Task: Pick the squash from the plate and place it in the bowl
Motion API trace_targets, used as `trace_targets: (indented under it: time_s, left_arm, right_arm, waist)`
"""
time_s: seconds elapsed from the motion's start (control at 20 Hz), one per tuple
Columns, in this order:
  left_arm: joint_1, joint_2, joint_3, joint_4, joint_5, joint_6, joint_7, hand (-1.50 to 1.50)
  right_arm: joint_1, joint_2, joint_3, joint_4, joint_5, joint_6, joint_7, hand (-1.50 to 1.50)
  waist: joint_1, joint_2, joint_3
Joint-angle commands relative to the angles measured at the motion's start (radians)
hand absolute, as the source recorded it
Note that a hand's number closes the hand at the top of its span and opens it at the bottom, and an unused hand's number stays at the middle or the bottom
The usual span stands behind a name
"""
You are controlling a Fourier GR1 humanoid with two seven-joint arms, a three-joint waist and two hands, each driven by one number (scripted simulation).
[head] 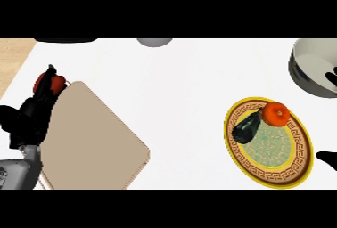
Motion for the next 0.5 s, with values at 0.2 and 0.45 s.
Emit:
trace_targets:
  time_s: [0.2,0.45]
  left_arm:
    - [-0.041,0.027,0.014,-0.043,0.011,-0.037,0.068,0.0]
    - [0.005,-0.008,0.025,-0.011,0.006,-0.049,0.003,0.0]
  right_arm:
    - [-0.281,0.005,0.154,0.167,-0.007,0.332,0.253,-1.5]
    - [-0.34,0.095,0.218,0.314,0.016,0.39,0.206,-1.5]
  waist:
    - [0.023,0.001,0.0]
    - [0.002,-0.001,0.002]
